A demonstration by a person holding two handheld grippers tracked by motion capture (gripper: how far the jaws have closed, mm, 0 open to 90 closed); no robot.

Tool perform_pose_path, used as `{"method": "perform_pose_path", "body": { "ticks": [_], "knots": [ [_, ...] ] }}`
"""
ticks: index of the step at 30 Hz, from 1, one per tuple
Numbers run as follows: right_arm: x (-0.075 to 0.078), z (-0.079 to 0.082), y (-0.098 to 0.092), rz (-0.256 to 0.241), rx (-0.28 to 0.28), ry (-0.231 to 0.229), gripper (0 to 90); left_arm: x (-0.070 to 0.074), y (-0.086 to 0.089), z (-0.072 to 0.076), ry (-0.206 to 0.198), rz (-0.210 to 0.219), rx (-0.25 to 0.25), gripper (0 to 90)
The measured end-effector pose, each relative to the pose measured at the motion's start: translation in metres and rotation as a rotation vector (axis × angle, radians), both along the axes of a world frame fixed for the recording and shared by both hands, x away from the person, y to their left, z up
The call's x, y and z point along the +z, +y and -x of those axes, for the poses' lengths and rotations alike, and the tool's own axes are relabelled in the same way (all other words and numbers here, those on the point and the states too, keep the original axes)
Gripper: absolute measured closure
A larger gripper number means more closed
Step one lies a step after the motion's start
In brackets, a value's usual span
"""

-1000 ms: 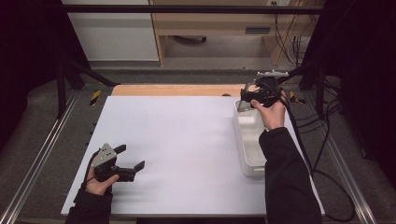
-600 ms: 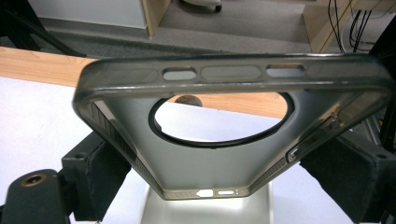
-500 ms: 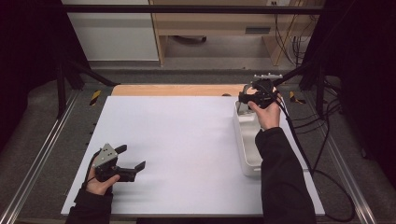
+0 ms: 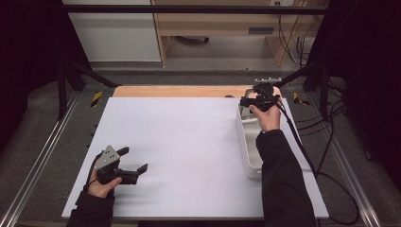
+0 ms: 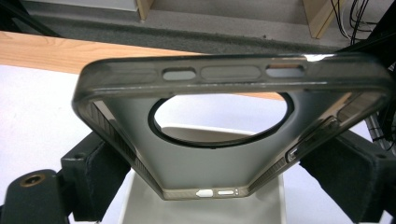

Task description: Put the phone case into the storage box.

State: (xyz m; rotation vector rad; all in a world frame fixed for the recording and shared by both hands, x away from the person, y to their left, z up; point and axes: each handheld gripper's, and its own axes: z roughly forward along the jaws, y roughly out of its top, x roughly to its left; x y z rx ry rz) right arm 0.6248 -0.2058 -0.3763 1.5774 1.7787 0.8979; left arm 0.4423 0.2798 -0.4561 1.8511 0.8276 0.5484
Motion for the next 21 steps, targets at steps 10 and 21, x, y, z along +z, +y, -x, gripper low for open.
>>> {"method": "perform_pose_path", "body": {
  "ticks": [10,21],
  "knots": [
    [-0.009,-0.005,0.003,0.003,-0.001,0.025,11.5,0.000,0.000,0.000,0.001,-0.001,-0.001,0.0],
    [-0.016,-0.010,0.007,0.005,-0.008,0.044,11.5,0.000,0.000,0.000,0.000,-0.004,-0.003,0.0]
  ]
}}
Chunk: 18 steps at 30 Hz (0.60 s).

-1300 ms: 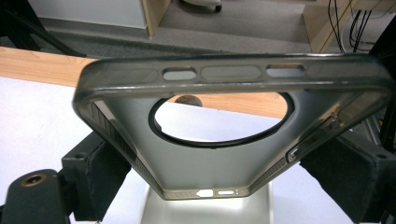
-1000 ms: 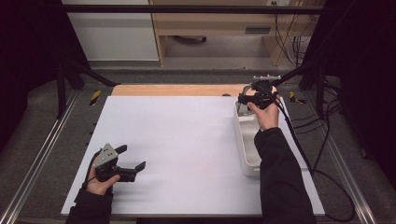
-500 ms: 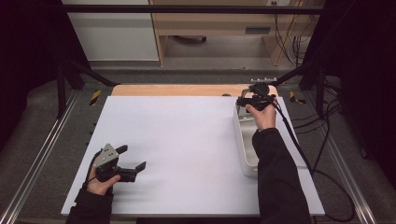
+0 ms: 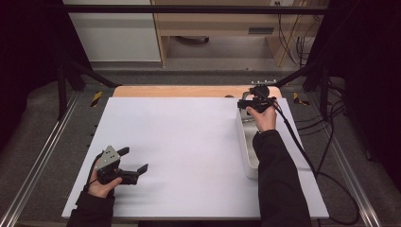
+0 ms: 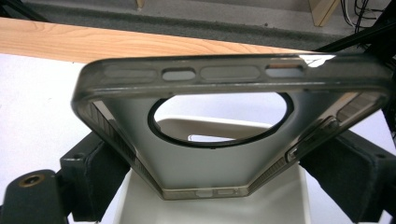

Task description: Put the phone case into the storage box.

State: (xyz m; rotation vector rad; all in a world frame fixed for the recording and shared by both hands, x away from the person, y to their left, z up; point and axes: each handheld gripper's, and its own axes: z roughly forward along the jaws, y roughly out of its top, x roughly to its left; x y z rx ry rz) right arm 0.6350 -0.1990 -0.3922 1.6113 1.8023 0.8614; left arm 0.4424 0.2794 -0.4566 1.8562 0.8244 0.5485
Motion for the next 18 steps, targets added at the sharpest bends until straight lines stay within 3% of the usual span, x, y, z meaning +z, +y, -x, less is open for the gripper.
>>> {"method": "perform_pose_path", "body": {
  "ticks": [18],
  "knots": [
    [-0.0047,-0.0025,0.0018,0.010,-0.005,0.012,11.4,0.0000,-0.0003,0.0001,-0.001,0.000,-0.001,0.0]
  ]
}}
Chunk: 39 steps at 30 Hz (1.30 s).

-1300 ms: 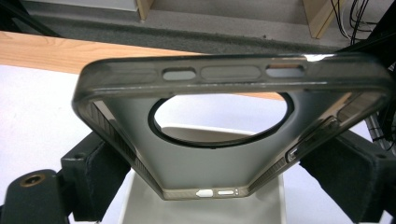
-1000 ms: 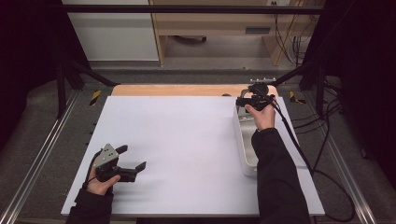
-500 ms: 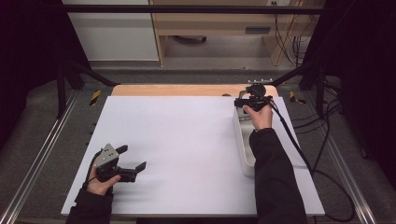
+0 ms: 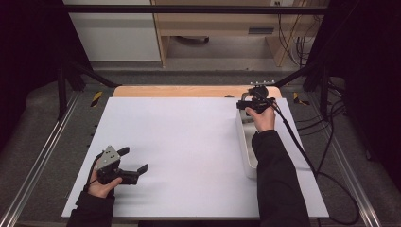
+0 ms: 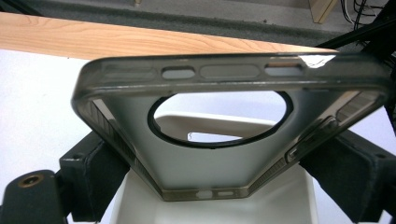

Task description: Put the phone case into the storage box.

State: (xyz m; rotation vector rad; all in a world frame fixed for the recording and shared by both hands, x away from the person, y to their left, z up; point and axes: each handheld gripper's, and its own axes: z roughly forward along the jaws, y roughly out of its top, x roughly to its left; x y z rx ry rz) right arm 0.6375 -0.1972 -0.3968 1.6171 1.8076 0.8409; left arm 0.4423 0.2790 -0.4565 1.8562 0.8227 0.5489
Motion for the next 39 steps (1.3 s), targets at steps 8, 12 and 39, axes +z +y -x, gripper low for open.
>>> {"method": "perform_pose_path", "body": {
  "ticks": [8,12,39],
  "knots": [
    [-0.001,0.001,-0.006,-0.029,-0.002,-0.014,11.2,0.000,0.000,0.000,0.001,-0.001,-0.001,0.0],
    [-0.002,0.001,-0.005,-0.028,0.002,-0.018,11.1,0.000,0.000,0.000,0.002,-0.001,-0.001,0.0],
    [0.009,0.007,-0.007,-0.051,0.048,-0.079,1.0,0.000,0.000,0.000,0.000,0.002,-0.002,0.0]
  ]
}}
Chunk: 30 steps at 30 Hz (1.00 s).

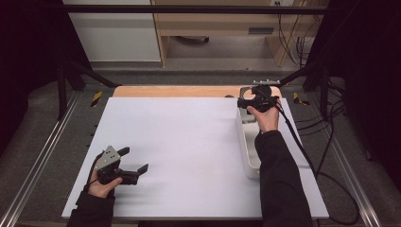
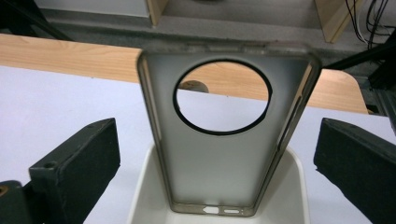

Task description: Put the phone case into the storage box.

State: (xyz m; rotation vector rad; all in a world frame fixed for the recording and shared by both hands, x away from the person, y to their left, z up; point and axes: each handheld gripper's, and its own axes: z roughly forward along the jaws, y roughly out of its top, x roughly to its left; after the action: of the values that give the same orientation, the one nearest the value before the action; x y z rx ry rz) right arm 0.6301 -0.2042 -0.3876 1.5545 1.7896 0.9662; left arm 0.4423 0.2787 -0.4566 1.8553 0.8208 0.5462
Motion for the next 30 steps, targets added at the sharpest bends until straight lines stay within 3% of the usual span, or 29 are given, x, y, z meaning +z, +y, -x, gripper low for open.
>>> {"method": "perform_pose_path", "body": {
  "ticks": [7,17,25,30],
  "knots": [
    [0.015,0.017,-0.001,-0.027,0.061,-0.050,0.5,0.000,-0.001,0.000,0.000,0.001,-0.002,0.0],
    [0.030,0.058,-0.003,-0.100,0.231,-0.167,0.5,0.000,-0.002,0.001,0.004,0.004,-0.007,0.0],
    [0.035,0.092,-0.006,-0.138,0.359,-0.228,0.4,0.000,-0.003,0.001,0.002,0.008,-0.014,0.0],
    [0.033,0.113,-0.005,-0.133,0.436,-0.252,0.3,0.000,-0.003,0.002,-0.002,0.009,-0.019,0.0]
  ]
}}
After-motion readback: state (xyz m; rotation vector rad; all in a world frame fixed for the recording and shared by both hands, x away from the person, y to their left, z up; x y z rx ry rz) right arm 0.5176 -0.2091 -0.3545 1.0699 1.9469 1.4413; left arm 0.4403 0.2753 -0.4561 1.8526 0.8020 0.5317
